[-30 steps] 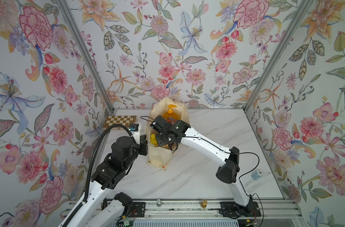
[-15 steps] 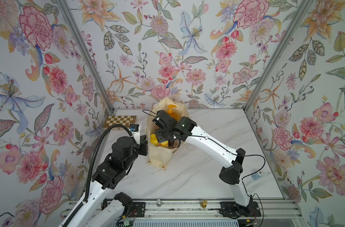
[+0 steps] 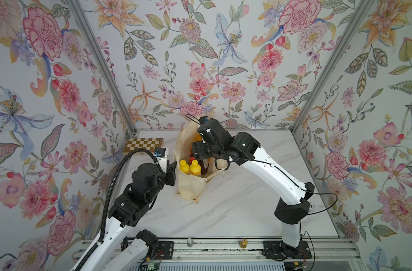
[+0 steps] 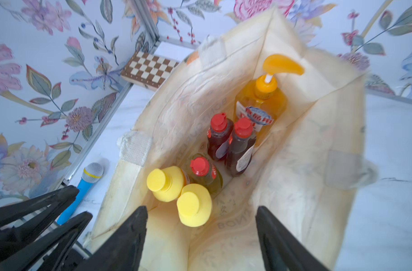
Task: Pack dish soap into the shopping bag
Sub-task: Place the bottle of dish soap in the shopping bag, then reset both arms
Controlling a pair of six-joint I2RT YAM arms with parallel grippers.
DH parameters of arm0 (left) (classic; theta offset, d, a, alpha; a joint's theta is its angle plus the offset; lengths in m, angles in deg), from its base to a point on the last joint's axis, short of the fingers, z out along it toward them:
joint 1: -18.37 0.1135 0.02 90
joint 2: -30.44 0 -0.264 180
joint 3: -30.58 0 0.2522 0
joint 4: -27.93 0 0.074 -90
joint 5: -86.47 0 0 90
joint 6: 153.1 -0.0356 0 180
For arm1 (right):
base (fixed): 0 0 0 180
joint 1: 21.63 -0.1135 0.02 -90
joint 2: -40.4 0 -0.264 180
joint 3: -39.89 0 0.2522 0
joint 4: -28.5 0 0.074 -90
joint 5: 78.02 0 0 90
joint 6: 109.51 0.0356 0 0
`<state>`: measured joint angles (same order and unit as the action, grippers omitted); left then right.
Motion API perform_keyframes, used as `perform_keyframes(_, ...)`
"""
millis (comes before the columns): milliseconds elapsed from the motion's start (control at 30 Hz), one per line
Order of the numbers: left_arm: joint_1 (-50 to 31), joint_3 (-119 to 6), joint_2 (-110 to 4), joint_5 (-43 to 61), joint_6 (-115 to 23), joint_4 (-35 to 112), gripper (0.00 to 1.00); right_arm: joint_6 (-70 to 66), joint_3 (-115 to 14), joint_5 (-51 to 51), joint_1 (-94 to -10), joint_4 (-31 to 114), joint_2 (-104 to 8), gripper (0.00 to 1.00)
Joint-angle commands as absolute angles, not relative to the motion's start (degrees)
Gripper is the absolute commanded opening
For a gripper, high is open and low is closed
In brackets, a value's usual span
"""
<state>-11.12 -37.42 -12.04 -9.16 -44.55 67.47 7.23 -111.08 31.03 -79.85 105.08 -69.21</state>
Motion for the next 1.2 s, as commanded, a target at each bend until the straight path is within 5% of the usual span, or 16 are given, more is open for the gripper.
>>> perform_keyframes(0, -10.28, -42.13, -11.65, -13.15, -47.28, 65.92, 0.45, 7.14, -107.11, 37.40, -78.29, 105.42, -61.95, 0.82)
perform_keyframes(133, -9.85, -45.82, -12.57, -17.68, -48.92, 66.36, 0.66, 9.50, -98.23, 43.06, -75.98, 105.36, -53.89, 1.00)
perform_keyframes(367, -7.39, -46.86, -13.87, -25.88, -50.21, 64.27, 0.99, 14.56, -79.90, 46.52, -69.03, 105.36, -40.47, 0.99)
perform_keyframes(867, 14.86, -29.73, -16.33, -20.11, -43.23, 48.68, 0.99, 13.35, -46.84, 52.44, -57.31, 95.89, -25.39, 0.99)
perform_keyframes(1167, 18.89, -13.46, -17.28, -21.29, -44.50, 23.71, 0.99, -5.24, -28.97, 51.33, -52.35, 67.65, -20.70, 0.99)
